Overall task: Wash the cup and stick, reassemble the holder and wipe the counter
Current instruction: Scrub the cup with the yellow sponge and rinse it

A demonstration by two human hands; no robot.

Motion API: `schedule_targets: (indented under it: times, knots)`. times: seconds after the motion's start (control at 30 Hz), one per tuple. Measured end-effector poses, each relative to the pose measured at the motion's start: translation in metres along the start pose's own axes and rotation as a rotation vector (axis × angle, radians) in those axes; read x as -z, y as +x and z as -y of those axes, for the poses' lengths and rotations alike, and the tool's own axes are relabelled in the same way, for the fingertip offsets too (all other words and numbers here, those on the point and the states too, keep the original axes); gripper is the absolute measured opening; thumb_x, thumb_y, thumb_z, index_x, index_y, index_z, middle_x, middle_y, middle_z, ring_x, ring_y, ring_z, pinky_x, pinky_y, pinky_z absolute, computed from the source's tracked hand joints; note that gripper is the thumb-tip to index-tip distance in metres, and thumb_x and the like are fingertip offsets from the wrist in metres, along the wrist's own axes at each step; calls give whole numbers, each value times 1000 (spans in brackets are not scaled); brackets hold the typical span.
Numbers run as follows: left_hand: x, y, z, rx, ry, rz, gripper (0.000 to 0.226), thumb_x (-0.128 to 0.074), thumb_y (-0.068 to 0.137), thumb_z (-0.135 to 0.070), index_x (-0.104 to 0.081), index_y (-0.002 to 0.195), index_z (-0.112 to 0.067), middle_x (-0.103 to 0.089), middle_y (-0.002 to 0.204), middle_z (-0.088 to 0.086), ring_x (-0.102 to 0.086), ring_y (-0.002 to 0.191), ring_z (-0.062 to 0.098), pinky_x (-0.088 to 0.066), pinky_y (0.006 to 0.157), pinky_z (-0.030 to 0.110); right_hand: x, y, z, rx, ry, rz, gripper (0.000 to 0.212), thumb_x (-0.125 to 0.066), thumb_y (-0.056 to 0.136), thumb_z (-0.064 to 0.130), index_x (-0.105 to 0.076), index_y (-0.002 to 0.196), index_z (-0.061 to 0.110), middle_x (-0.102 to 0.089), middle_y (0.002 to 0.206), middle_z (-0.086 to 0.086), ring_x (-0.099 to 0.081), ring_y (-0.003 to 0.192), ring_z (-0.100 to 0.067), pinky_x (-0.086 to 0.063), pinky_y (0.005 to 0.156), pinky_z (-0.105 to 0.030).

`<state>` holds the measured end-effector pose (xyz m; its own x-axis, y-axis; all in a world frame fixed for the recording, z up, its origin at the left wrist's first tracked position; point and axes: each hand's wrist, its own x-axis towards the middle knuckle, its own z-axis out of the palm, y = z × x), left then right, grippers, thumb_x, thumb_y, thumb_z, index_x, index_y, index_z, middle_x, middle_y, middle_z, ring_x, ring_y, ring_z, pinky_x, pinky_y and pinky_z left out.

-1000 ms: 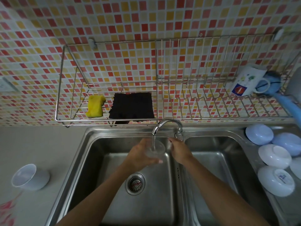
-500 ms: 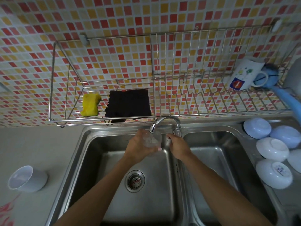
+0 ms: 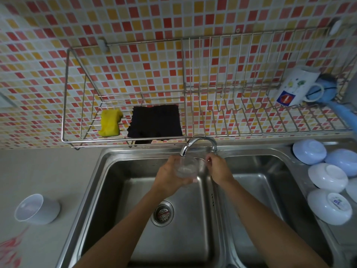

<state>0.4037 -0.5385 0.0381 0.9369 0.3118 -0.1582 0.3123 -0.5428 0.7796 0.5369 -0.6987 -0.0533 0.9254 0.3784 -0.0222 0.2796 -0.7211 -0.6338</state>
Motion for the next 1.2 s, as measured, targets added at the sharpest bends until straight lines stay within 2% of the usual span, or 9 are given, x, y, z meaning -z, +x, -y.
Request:
schedule_targets:
  times: [0.13, 0.23, 0.37, 0.6, 0.77, 0.97, 1.03, 1.1, 1.2]
  knots:
    - [4, -2, 4, -23, 21, -9, 83, -94, 51, -39, -50, 121, -29, -63, 109, -13, -61, 100, 10, -53, 86, 27, 5, -4, -7, -14, 108, -98, 7, -56, 94, 9, -58, 90, 15, -67, 80, -5, -64, 72, -23, -53, 68, -35]
    - [3, -3, 10, -13, 5, -27, 86, -93, 50, -42, -51, 122, -29, -63, 112, -12, -61, 103, 10, -53, 89, 31, 6, -8, -11, -54, 202, -169, 7, -51, 96, 9, -53, 96, 16, -68, 87, -6, -64, 76, -25, -51, 69, -34]
    - [0, -4, 13, 27, 2, -56, 85, -87, 45, -58, -52, 117, -30, -65, 109, -13, -63, 100, 10, -55, 86, 32, 7, -9, -10, -72, 199, -166, 11, -48, 96, 7, -50, 99, 17, -69, 93, -8, -64, 80, -26, -52, 72, -37]
    - [-4, 0, 5, 0, -27, -34, 75, -91, 53, -45, -50, 114, -29, -61, 106, -12, -61, 99, 13, -53, 84, 28, 7, -10, -5, -105, 188, -176, 20, -49, 91, -3, -51, 97, 16, -67, 90, -7, -63, 80, -26, -51, 71, -36]
    - [-9, 1, 6, -63, 0, -5, 76, -88, 50, -53, -50, 113, -35, -64, 109, -15, -62, 103, 11, -55, 89, 37, 6, -9, -1, -150, 209, -201, 22, -49, 90, -5, -53, 98, 14, -67, 90, -7, -62, 80, -26, -49, 72, -36]
    - [-1, -1, 17, 1, -108, -103, 76, -92, 56, -35, -52, 120, -29, -62, 111, -10, -60, 103, 11, -45, 75, 11, 5, -9, -1, -171, 169, -196, 17, -46, 91, -3, -54, 93, 12, -66, 88, -10, -60, 79, -29, -47, 69, -35]
    - [3, 0, 21, 9, -116, -88, 80, -93, 54, -36, -51, 122, -28, -63, 112, -8, -62, 102, 12, -50, 79, 17, 4, -8, -2, -187, 143, -186, 20, -44, 89, -4, -53, 89, 14, -65, 84, -10, -59, 75, -31, -47, 66, -35]
    - [4, -2, 22, 1, -103, -89, 87, -92, 49, -47, -50, 124, -31, -64, 115, -9, -63, 105, 14, -56, 88, 33, 3, -7, -3, -199, 118, -178, 21, -43, 89, -4, -52, 86, 15, -64, 81, -11, -60, 74, -32, -49, 65, -37]
    - [-1, -1, 28, -24, -107, -75, 89, -88, 42, -62, -49, 119, -41, -61, 120, -12, -61, 112, 20, -55, 91, 45, 5, -5, -2, -201, 131, -170, 18, -46, 92, -2, -62, 89, 7, -69, 94, -11, -61, 82, -29, -44, 70, -28]
